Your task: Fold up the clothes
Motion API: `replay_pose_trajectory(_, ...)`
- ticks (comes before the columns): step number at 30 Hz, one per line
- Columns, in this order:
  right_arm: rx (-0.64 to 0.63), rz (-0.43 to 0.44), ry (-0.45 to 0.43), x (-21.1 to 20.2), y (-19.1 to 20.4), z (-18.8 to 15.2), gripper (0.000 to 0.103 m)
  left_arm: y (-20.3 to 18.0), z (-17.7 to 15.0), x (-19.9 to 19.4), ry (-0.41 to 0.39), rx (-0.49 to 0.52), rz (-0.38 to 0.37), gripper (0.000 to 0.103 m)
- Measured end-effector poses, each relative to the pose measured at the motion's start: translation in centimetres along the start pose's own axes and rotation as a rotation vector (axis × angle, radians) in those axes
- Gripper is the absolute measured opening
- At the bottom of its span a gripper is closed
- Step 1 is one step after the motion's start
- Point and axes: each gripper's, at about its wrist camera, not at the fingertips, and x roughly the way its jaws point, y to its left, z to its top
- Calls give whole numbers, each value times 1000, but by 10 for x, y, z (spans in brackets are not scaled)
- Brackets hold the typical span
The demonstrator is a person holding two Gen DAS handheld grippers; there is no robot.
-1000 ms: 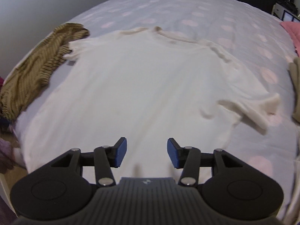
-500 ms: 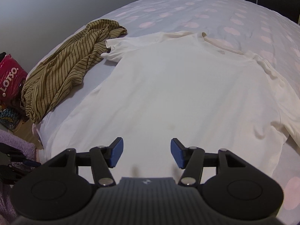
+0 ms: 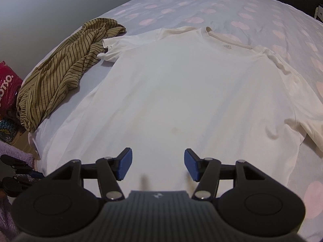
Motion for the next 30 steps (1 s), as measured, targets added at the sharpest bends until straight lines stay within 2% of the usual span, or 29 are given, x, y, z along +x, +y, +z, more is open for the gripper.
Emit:
replay_pose_trajectory(1,0,-1,0,0,0,0,61,1,1,-1,-4,-1,-5,8)
replay_pose_trajectory(5,-5,-3,-1,0,1,1,61,6,2,-7,-9,-6,-28,1)
replay_pose_trajectory(12,-21,-26,15,0,2,-2,62,47,6,-81,-7,-49,-204,0)
replay_pose_trajectory(16,-11,-41,37,6,-3,-5,61,74,7,-94,28,-104,-214,0)
replay_pose_trajectory(20,-17,-63,49,8,-5,-7,61,80,-5,-68,91,-140,-210,0)
replay_pose_trajectory(25,-11,-78,81,12,-9,-13,62,69,-5,-37,158,-117,-191,0)
replay_pose_trajectory(29,-5,-70,143,21,-11,-25,61,61,3,-47,153,-78,-166,4)
replay_pose_trajectory(30,-8,-67,154,21,-11,-27,61,58,5,-53,143,-62,-156,9)
